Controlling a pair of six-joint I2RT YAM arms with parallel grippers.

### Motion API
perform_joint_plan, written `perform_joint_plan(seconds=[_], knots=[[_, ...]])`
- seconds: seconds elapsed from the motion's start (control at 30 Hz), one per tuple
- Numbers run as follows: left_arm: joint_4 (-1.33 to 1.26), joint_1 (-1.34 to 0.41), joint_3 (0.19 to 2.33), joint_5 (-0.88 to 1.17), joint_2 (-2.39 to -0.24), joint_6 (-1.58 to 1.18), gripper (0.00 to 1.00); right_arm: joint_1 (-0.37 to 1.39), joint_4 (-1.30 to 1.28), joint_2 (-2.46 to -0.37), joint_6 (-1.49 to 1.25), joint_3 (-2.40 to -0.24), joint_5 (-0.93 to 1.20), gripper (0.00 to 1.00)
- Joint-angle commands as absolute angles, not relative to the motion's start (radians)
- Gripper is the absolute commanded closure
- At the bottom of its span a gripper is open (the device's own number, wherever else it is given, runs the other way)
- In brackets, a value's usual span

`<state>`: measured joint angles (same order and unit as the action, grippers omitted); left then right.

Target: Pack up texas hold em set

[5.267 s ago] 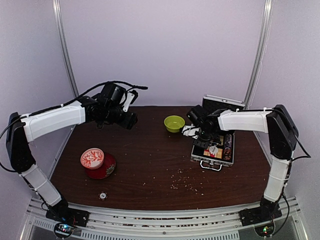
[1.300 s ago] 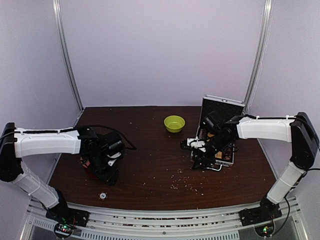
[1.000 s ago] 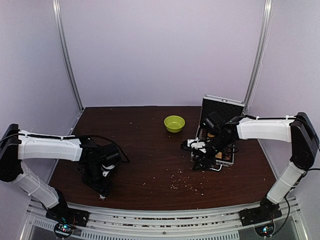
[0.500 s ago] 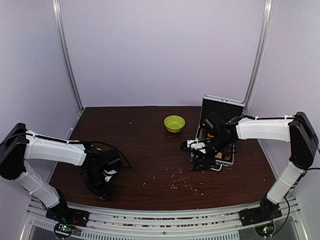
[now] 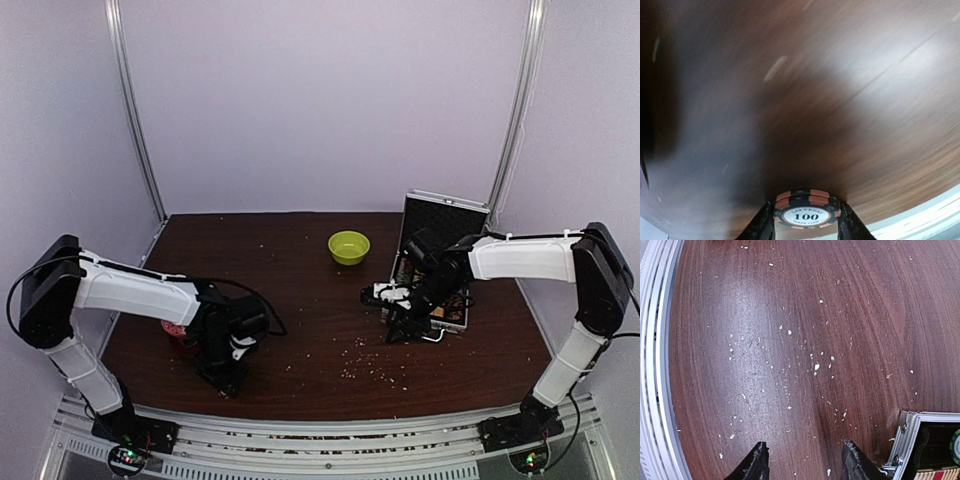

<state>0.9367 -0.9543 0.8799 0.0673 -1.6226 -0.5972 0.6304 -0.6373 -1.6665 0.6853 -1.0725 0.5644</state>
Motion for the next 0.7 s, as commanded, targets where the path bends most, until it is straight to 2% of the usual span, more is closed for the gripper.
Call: perform_joint_plan(seconds=[0.0,0.23,0.37,0.57,0.67], knots=[[0.845,-0.987,1.047,0.066,-1.742,-0.548,0.59,0.622,-0.649,-1.658,0.685,-1.084,0.556,0.50],[0.834,-1.009,1.396,0.069,-1.989,-0.446,0.62,0.481,-0.643,-1.577,0.664,-1.066,0.624,0.49],[0.865,-1.027,1.574,0.074,-2.098,-0.404,0.62,0.458,-0.643,-1.571,0.655,-1.074,0.637,0.49],[0.870,-1.031,1.666,0.090,-2.167,-0.367,0.61,0.457,-0.643,-1.591,0.654,-1.077,0.631,0.49],[0.869,-1.031,1.672,0.085,-2.182,-0.362,0.55,0.457,-0.645,-1.603,0.655,-1.080,0.629,0.49]])
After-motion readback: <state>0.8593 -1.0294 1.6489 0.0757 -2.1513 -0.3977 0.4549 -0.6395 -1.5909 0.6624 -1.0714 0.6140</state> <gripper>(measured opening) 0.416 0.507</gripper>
